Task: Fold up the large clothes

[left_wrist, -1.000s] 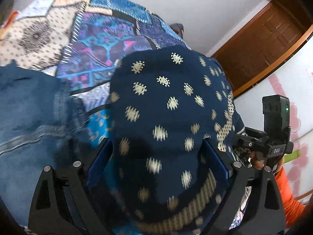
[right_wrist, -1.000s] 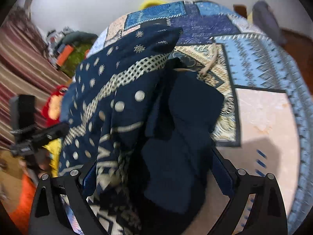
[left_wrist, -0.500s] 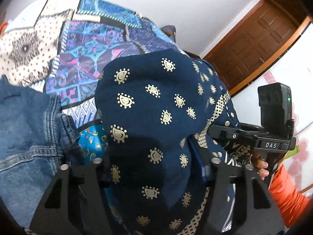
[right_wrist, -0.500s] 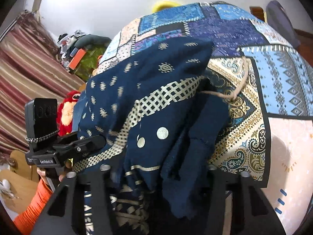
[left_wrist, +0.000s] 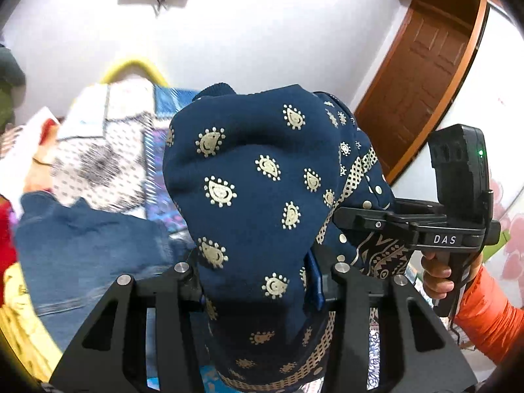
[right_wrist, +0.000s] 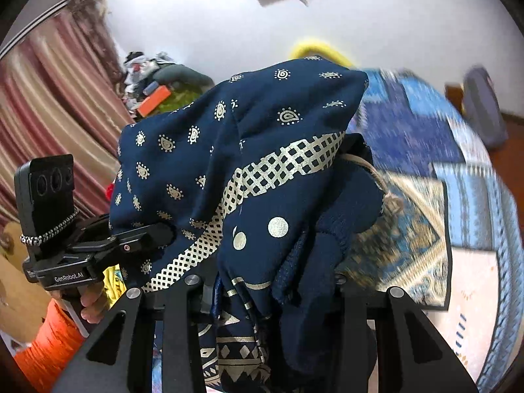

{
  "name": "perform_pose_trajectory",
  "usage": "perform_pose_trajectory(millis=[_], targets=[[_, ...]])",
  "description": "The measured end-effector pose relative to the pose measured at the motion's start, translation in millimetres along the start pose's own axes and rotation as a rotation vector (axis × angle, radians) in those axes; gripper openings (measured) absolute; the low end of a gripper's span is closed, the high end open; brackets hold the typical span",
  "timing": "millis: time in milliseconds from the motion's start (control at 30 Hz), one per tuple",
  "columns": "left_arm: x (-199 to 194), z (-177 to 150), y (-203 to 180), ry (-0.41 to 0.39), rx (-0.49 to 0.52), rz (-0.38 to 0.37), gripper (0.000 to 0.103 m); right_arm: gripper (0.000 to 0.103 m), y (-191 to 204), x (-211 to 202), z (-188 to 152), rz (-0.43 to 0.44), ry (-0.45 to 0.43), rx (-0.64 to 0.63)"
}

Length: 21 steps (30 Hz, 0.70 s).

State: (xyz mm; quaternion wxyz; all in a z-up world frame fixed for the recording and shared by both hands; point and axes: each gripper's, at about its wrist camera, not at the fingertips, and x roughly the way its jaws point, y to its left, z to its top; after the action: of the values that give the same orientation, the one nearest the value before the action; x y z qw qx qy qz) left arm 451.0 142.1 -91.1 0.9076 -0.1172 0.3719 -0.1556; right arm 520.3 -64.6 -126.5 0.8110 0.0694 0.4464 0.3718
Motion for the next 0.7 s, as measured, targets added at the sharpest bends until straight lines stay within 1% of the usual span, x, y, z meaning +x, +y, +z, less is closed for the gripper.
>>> perform_pose_trajectory(millis=[67,167,333,500,600,700], targets=[[-22.1,3.6,10.2,-0.034,-0.004,0.022,0.044,0.036,20.4,-0.7,8.7,0.015,-0.014,-0.017],[-50.0,2.6,28.7,-0.061,-0.015,0.057,0.044,0.036,50.9,6.3,19.9,0.039,-0.022,-0.033],[-76.6,-7.0,68.5,-0.062,-0.055,0.109,0.044,0.036,95.9,37.1,27.6,0.077,-0.004,-0.053],[-70.0,-25.3,118.1,-0.016,-0.122,0.153,0.044,0.036,120.4,95.3,24.1,0.105,0.07,-0.037],[-52.6,-37.1,152.7,0.023,-0.183,0.166,0.044,0.036,121.6,141.4,21.8,0.122,0.142,0.004],[-26.5,-49.5,188.8,0.071,-0.258,0.175,0.044,0.036,116.1,187.3,18.2,0.118,0.212,0.038]])
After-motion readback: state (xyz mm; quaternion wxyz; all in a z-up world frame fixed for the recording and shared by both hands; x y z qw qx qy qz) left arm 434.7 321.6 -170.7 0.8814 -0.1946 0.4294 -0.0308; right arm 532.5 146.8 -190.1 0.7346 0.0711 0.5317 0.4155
